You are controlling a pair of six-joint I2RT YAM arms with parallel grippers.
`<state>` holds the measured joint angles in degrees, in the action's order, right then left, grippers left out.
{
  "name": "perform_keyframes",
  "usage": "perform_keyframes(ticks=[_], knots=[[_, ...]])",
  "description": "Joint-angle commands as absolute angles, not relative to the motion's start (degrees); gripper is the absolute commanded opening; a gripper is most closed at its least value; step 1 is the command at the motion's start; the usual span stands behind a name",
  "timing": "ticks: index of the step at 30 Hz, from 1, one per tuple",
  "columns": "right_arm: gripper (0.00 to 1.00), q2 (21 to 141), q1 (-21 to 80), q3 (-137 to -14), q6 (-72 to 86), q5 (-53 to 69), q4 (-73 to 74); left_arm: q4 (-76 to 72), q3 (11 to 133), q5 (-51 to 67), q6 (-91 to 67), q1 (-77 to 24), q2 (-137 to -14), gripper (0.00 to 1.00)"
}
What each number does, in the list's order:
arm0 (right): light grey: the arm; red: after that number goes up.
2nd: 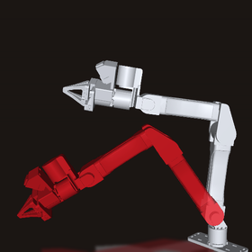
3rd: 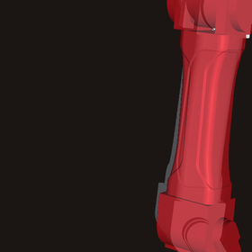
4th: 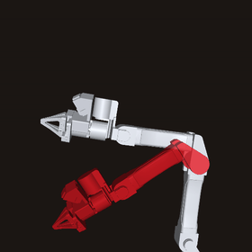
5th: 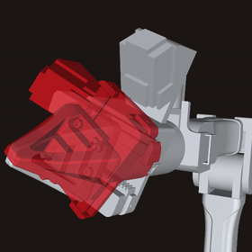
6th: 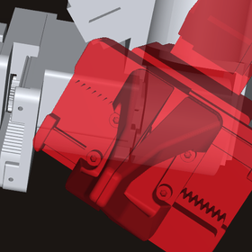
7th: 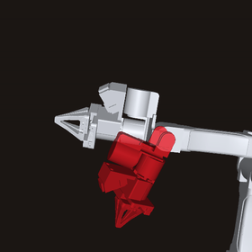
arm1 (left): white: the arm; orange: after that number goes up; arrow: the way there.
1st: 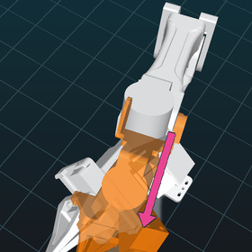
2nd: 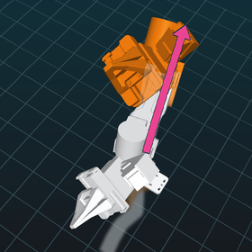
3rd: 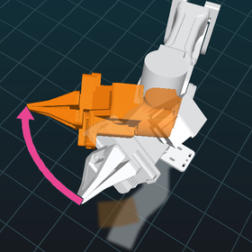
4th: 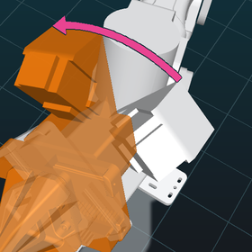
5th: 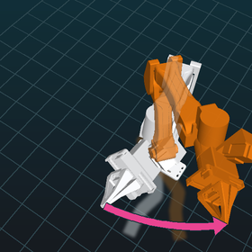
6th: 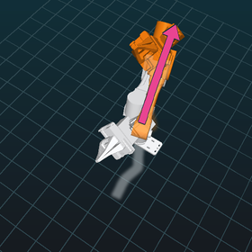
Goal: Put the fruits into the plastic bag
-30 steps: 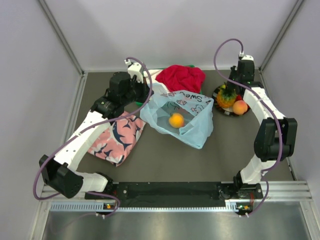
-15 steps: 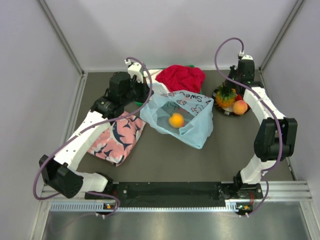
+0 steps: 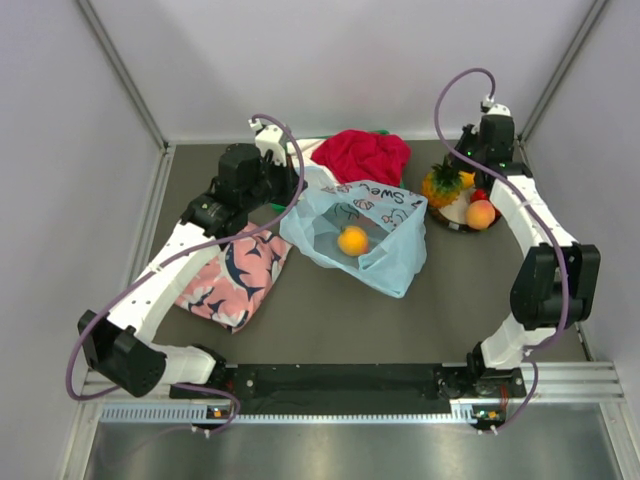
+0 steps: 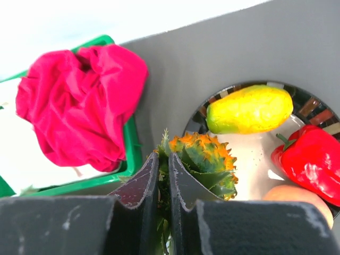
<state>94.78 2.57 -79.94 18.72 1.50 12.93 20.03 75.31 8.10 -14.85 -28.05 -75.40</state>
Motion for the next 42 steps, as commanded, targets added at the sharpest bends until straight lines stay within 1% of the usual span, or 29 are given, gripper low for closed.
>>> perform_keyframes(ticks=[1,10,16,27,31,42], knots=[[0.0,89.4,3.1,-80.0,19.9,1.9,9.2,17.9,76.3,8.4,-14.4,-27.9,-72.8,0.0],[0.0,84.3,3.9,-77.5,22.0,2.1,9.9,17.1,75.9,9.0,-14.8,-28.0,-70.8,0.0],[0.0,79.9,4.1,-77.7,20.4,2.3,12.9,17.0,75.7,9.0,-14.9,-28.0,-70.7,0.0],[0.0,67.6,4.8,-76.3,19.2,1.9,14.9,16.5,75.4,9.6,-15.0,-28.0,-70.8,0.0],[0.0,64.9,5.4,-77.0,19.6,3.2,15.6,16.3,75.3,9.8,-14.9,-28.0,-70.6,0.0],[0.0,58.8,9.8,-78.6,21.7,5.4,14.7,16.3,75.3,9.6,-14.4,-28.0,-70.6,0.0]])
